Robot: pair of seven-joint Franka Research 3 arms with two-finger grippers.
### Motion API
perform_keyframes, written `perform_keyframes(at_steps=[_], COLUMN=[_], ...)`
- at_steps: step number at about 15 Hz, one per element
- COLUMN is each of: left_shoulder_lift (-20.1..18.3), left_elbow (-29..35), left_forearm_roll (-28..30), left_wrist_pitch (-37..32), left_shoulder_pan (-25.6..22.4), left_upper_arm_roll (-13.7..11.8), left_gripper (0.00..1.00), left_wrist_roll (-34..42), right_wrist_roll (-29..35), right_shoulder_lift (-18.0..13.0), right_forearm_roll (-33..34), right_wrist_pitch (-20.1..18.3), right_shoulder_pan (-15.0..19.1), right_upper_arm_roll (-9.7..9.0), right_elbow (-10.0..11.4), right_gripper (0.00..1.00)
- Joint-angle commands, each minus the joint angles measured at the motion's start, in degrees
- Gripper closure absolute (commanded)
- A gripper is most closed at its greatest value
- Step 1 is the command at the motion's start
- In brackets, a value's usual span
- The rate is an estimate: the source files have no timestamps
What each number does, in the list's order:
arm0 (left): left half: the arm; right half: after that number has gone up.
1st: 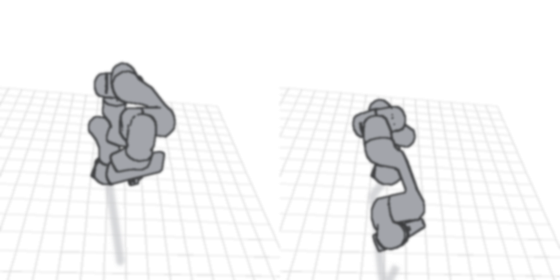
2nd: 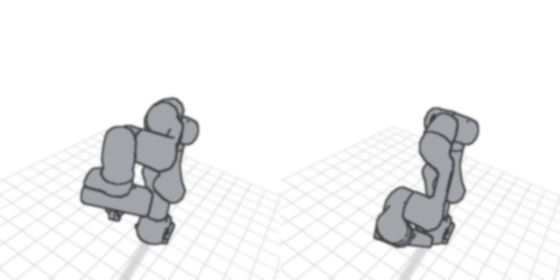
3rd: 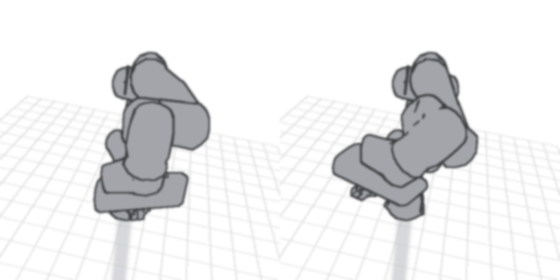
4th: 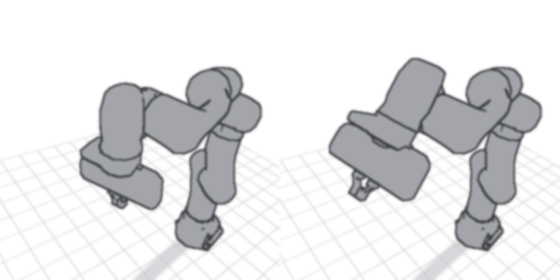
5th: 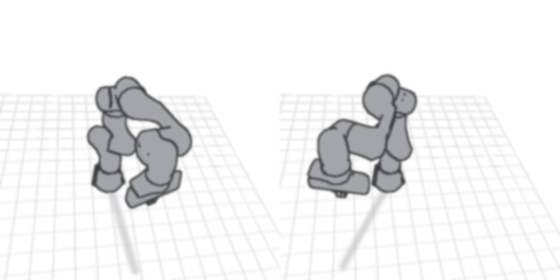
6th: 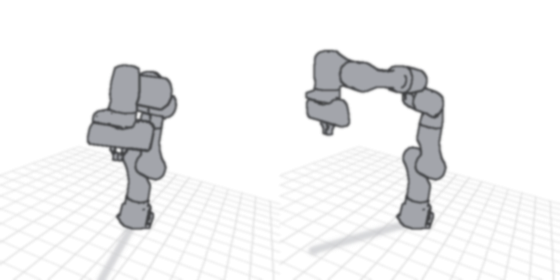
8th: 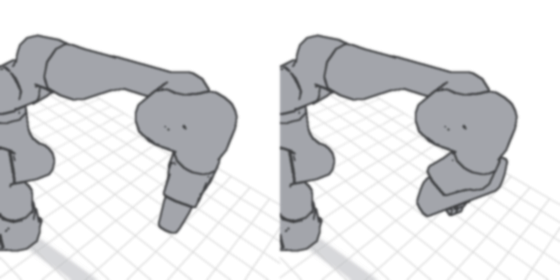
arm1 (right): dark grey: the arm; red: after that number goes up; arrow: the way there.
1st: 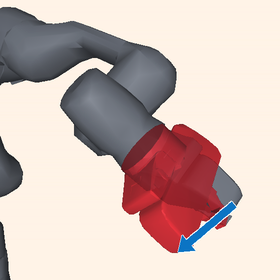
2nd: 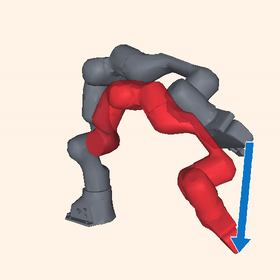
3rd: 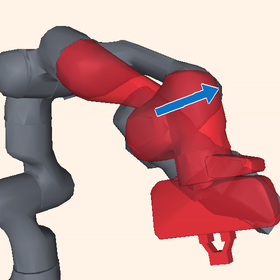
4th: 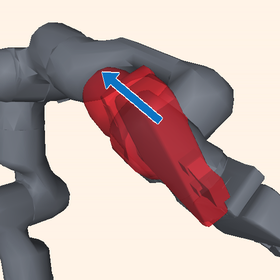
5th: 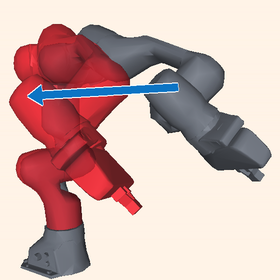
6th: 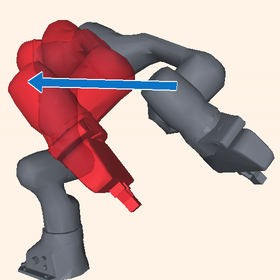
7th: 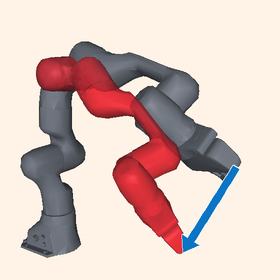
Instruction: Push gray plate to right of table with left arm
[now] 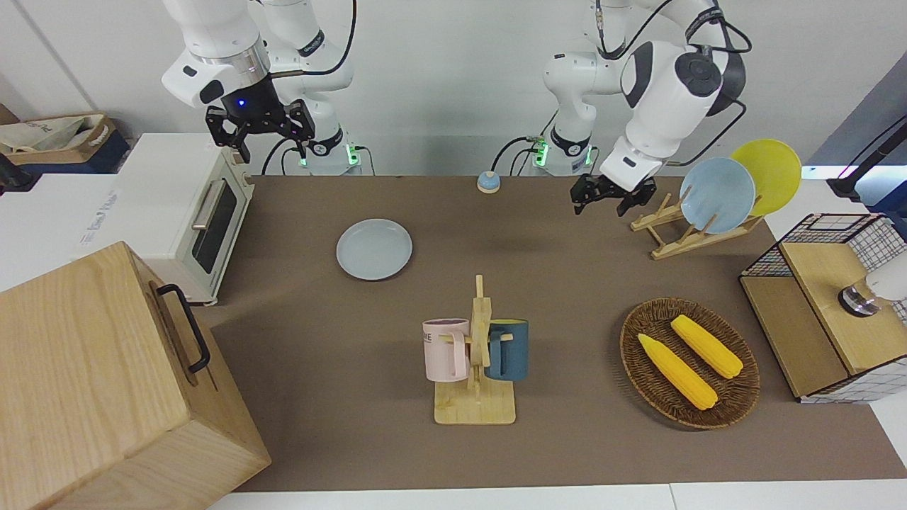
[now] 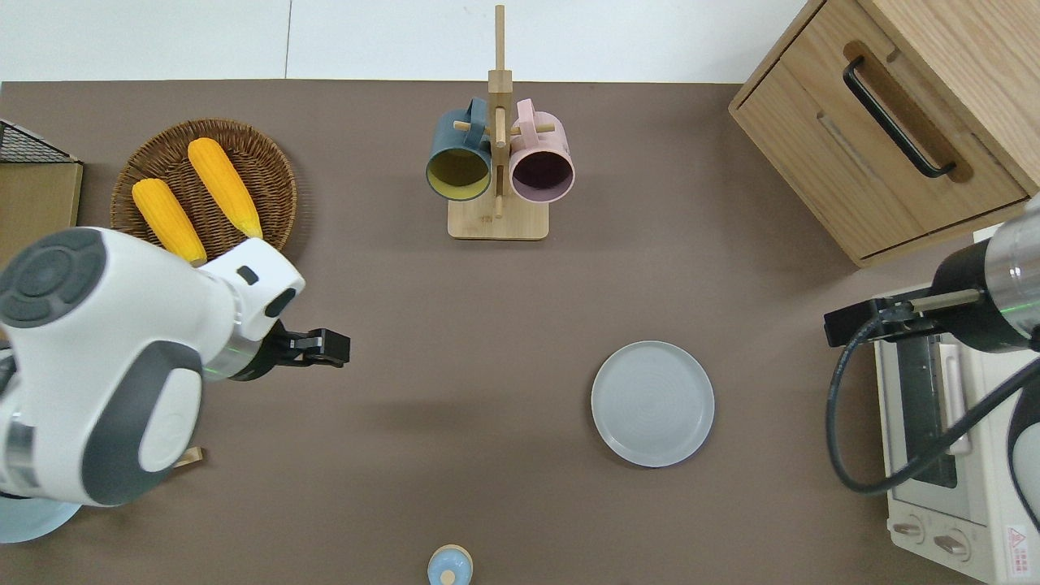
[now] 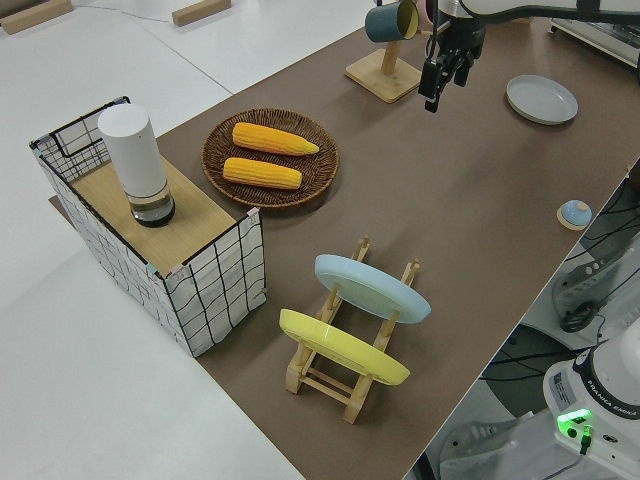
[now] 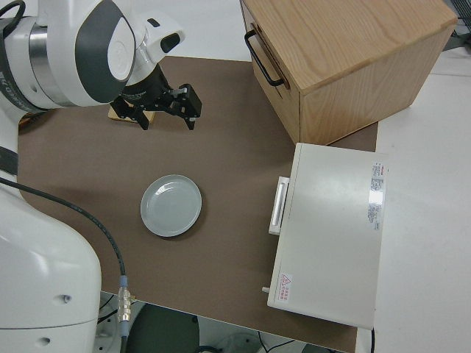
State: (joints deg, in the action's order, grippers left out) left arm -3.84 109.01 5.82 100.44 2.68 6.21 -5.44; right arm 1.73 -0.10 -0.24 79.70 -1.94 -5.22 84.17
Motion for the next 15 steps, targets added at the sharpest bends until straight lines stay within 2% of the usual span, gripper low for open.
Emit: perform_keyframes(at_steps=[1, 7, 11, 15], left_shoulder_lift=[0.68, 1.38, 1.38, 1.38], left_elbow=[-5.72, -14.07, -15.40, -15.58], left_forearm_roll=[-4.67, -5.21, -5.03, -4.86], left_wrist_pitch=[-5.50, -11.67, -11.76, -11.76], left_shoulder_pan=[-0.39, -0.84, -0.84, -0.75], left_upper_arm_roll=[-0.94, -4.45, -6.82, -7.18], left_gripper=[0.01, 0.01, 0.01, 0.01], left_wrist_roll=[4.46, 9.56, 13.53, 13.53], right_wrist_roll=[-0.06, -0.15, -0.15, -0.06], right_shoulder_lift=[-0.43, -0.43, -0.43, -0.43], right_forearm_roll=[-0.46, -0.46, -0.46, -0.46], right_wrist_pitch=[-0.69, -0.69, -0.69, -0.69], right_shoulder_pan=[0.62, 0.62, 0.62, 0.62], right_upper_arm_roll=[-0.32, -0.23, -0.32, -0.23], right_elbow=[0.03, -0.05, -0.05, 0.03], right_gripper=[0.017, 0.017, 0.017, 0.017])
